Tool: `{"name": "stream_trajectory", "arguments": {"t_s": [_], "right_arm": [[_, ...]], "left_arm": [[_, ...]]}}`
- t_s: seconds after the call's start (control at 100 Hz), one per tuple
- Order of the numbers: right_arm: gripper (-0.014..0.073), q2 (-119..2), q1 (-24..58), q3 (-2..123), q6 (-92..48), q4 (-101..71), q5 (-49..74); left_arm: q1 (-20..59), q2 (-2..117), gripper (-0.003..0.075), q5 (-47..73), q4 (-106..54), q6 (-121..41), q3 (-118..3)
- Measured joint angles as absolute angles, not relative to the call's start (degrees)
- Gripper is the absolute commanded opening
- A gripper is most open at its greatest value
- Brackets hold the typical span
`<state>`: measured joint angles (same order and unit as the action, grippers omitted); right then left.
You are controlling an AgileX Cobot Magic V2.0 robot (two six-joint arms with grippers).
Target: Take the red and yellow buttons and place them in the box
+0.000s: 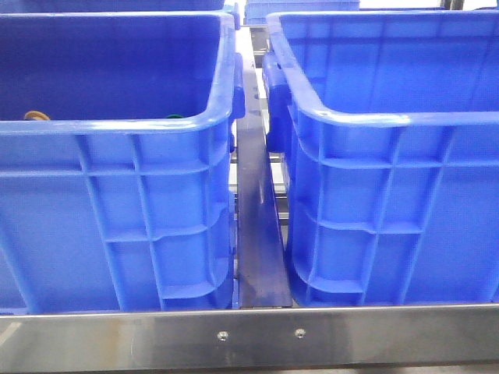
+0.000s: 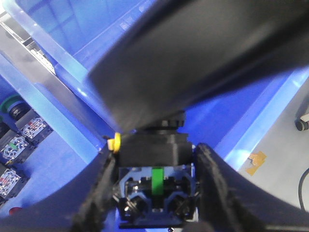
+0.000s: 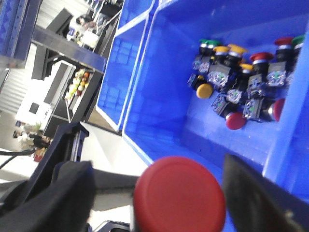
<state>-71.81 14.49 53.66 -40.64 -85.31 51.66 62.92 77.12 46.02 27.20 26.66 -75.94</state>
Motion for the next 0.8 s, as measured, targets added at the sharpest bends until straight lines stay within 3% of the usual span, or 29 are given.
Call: {"name": "stream_trajectory", "arguments": {"t_s": [0.11, 0.21, 0.31, 0.44, 0.52, 0.8], "right_arm": [[0.0245, -72.31, 14.54, 53.90, -40.76, -85.19, 51.63], [0.0199, -72.32, 14.54, 53.90, -40.76, -84.91, 51.32], [0.0199, -72.32, 14.54, 53.90, -41.03, -84.68, 51.32], [0.0199, -72.32, 14.54, 53.90, -42.03, -84.68, 51.43], [0.0199, -72.32, 14.54, 53.90, -42.76, -84.68, 51.43], [0.0199, -72.32, 13.65, 54.23, -47.76, -84.68, 46.55]], "left_arm": [[62.92, 77.12, -0.0016, 46.02, 27.20, 26.66, -75.94], [62.92, 77.04, 0.0045, 45.88, 27.20, 26.66, -75.94], [62.92, 77.04, 0.0214, 45.88, 27.20, 26.66, -75.94], [62.92, 77.04, 0.0545, 45.88, 27.20, 26.66, -75.94], [62.92, 77.04, 0.0652, 45.88, 27.20, 26.66, -75.94], [62.51, 77.04, 0.0672, 45.88, 27.20, 27.69, -75.94]]}}
